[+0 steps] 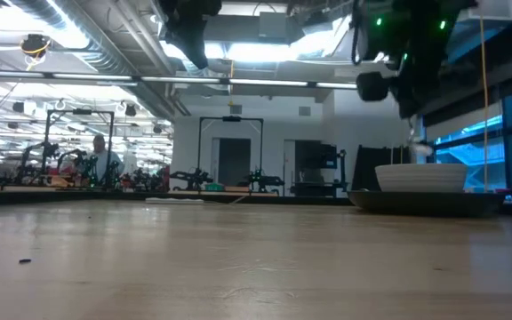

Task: Set table place
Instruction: Put the blue spoon into the white bowl

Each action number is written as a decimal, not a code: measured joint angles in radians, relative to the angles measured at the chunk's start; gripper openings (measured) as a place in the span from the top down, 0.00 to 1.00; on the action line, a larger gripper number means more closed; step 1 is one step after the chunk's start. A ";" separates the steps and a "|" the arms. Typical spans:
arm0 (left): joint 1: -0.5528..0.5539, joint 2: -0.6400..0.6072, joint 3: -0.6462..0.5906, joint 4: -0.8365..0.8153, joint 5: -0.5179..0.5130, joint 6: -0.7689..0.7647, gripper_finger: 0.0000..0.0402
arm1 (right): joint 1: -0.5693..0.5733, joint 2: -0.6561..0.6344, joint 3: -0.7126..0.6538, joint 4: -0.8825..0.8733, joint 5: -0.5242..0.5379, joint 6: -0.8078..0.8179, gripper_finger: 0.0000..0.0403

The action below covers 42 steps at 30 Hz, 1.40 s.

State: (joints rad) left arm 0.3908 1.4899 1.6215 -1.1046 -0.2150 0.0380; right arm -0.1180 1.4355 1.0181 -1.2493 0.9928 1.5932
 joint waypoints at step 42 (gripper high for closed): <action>0.000 0.000 0.000 -0.001 -0.001 0.000 0.76 | -0.224 0.000 -0.271 0.491 -0.209 -0.044 0.90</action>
State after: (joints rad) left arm 0.3908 1.4899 1.6211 -1.1053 -0.2157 0.0380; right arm -0.3425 1.4357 0.7471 -0.7587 0.7834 1.5488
